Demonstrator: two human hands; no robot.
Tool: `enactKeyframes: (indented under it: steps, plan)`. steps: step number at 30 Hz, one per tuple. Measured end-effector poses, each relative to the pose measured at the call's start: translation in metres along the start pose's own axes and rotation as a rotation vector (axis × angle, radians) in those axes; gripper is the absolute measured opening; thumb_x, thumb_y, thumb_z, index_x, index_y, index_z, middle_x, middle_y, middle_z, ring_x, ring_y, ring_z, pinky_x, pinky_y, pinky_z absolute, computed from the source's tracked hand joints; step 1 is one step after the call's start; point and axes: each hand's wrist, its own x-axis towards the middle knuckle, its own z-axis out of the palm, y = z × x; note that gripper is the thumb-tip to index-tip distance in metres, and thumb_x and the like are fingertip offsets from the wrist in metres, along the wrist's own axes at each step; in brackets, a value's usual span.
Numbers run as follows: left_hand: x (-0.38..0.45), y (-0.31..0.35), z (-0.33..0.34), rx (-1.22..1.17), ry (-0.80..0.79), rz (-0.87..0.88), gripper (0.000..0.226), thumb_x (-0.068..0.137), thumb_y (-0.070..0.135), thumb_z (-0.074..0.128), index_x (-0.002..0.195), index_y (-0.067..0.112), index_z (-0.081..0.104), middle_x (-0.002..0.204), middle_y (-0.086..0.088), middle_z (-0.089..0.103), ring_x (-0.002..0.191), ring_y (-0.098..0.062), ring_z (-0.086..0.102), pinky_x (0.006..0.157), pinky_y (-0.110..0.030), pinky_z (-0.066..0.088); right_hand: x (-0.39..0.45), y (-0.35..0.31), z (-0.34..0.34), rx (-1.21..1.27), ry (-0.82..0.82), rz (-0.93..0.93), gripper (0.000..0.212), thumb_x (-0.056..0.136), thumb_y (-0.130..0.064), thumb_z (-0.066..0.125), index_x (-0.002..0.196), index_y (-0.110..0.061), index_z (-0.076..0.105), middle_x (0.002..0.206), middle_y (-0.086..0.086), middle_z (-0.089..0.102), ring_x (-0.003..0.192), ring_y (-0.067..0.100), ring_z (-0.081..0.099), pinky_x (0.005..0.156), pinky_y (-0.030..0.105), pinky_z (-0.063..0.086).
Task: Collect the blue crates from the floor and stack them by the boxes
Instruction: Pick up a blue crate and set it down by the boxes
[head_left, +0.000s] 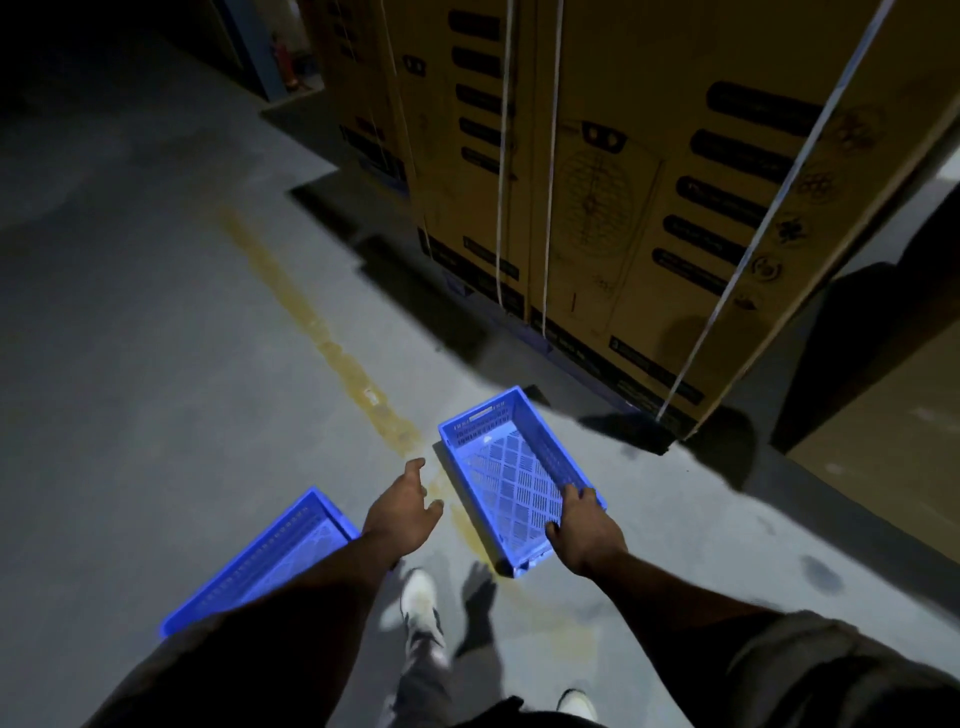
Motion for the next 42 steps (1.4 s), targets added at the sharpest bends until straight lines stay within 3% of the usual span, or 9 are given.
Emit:
enactKeyframes:
  steps: [5, 14, 20, 24, 33, 42]
  plan:
    - [0.089, 0.0, -0.021, 0.011, -0.082, 0.12, 0.065, 0.087, 0.033, 0.061, 0.142, 0.023, 0.027, 0.121, -0.003, 0.059, 0.106, -0.025, 0.062, 0.091, -0.037, 0.049, 0.054, -0.024, -0.007, 0.034, -0.058, 0.113, 0.062, 0.093, -0.039, 0.052, 0.142, -0.009, 0.027, 0.14, 0.016, 0.037, 0.12, 0.035, 0.053, 0.092, 0.041, 0.047]
    - [0.213, 0.002, -0.062, 0.151, -0.262, 0.261, 0.064, 0.086, 0.033, 0.059, 0.142, 0.022, 0.03, 0.122, -0.005, 0.061, 0.106, -0.029, 0.062, 0.088, -0.037, 0.05, 0.106, -0.091, -0.009, 0.202, 0.001, 0.313, 0.063, 0.093, -0.037, 0.054, 0.143, -0.009, 0.029, 0.14, 0.017, 0.041, 0.128, 0.032, 0.044, 0.099, 0.038, 0.043]
    - [0.251, 0.023, -0.064, 0.133, -0.392, 0.271, 0.046, 0.088, 0.037, 0.059, 0.13, 0.022, 0.047, 0.105, -0.001, 0.066, 0.097, -0.024, 0.063, 0.084, -0.031, 0.048, 0.12, -0.093, -0.002, 0.266, -0.03, 0.42, 0.063, 0.092, -0.038, 0.054, 0.143, -0.01, 0.029, 0.138, 0.017, 0.043, 0.125, 0.033, 0.046, 0.099, 0.039, 0.045]
    - [0.268, 0.023, -0.067, 0.173, -0.416, 0.258, 0.039, 0.088, 0.035, 0.059, 0.124, 0.021, 0.054, 0.11, -0.003, 0.066, 0.101, -0.024, 0.063, 0.085, -0.029, 0.046, 0.136, -0.087, -0.001, 0.324, -0.021, 0.467, 0.058, 0.092, -0.036, 0.054, 0.139, -0.01, 0.032, 0.135, 0.016, 0.045, 0.122, 0.032, 0.049, 0.095, 0.039, 0.046]
    - [0.311, 0.021, -0.06, 0.283, -0.457, 0.257, 0.039, 0.088, 0.034, 0.06, 0.124, 0.018, 0.051, 0.106, -0.004, 0.066, 0.095, -0.024, 0.064, 0.08, -0.029, 0.047, 0.154, -0.089, 0.026, 0.424, -0.024, 0.563, 0.052, 0.092, -0.035, 0.054, 0.133, -0.008, 0.037, 0.132, 0.017, 0.044, 0.122, 0.033, 0.047, 0.094, 0.04, 0.045]
    - [0.407, 0.027, -0.02, 0.297, -0.571, 0.355, 0.06, 0.087, 0.032, 0.062, 0.139, 0.014, 0.038, 0.137, -0.009, 0.049, 0.113, -0.025, 0.059, 0.097, -0.033, 0.045, 0.219, -0.1, 0.049, 0.512, 0.032, 0.787, 0.056, 0.093, -0.034, 0.052, 0.138, -0.005, 0.034, 0.128, 0.019, 0.046, 0.119, 0.035, 0.047, 0.092, 0.039, 0.044]
